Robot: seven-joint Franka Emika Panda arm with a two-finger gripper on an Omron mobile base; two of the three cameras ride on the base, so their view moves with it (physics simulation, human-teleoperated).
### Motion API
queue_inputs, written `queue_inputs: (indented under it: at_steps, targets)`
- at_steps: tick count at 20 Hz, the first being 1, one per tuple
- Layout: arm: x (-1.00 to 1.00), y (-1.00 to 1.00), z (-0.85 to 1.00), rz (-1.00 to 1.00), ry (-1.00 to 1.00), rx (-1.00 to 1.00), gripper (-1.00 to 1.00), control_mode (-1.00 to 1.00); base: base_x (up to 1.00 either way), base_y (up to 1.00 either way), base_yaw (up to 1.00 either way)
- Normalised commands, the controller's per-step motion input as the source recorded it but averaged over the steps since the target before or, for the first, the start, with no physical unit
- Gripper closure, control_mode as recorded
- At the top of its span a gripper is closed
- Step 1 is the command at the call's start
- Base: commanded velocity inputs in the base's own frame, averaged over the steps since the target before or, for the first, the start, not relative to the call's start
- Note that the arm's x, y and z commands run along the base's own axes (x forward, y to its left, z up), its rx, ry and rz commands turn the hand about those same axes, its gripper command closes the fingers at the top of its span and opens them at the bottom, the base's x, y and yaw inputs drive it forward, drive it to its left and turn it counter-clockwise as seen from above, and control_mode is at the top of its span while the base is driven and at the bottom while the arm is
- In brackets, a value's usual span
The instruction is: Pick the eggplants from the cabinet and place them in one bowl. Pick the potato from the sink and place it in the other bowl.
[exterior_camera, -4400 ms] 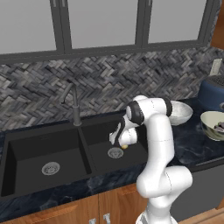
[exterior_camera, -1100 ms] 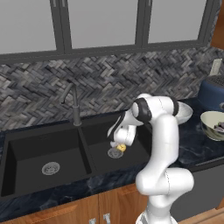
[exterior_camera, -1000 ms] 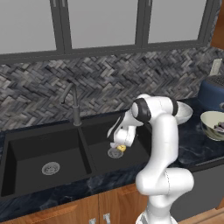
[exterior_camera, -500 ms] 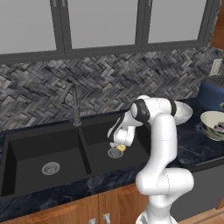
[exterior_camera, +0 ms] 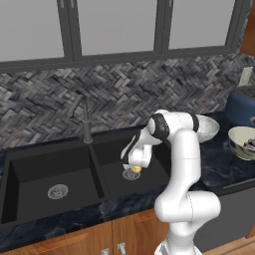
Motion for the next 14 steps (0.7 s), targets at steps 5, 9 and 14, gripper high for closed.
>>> queue_inputs:
  at_steps: [5, 9, 14]
  targets:
    - [0.0, 0.0, 0.0, 0.0, 0.0, 0.0, -1.0, -1.0, 0.0, 0.0, 0.0]
    - [0.0, 0.0, 0.0, 0.0, 0.0, 0.0, 1.0, -1.0, 0.0, 0.0, 0.0]
    - [0.0, 0.0, 0.0, 0.0, 0.0, 0.0, 1.0, -1.0, 0.0, 0.0, 0.0]
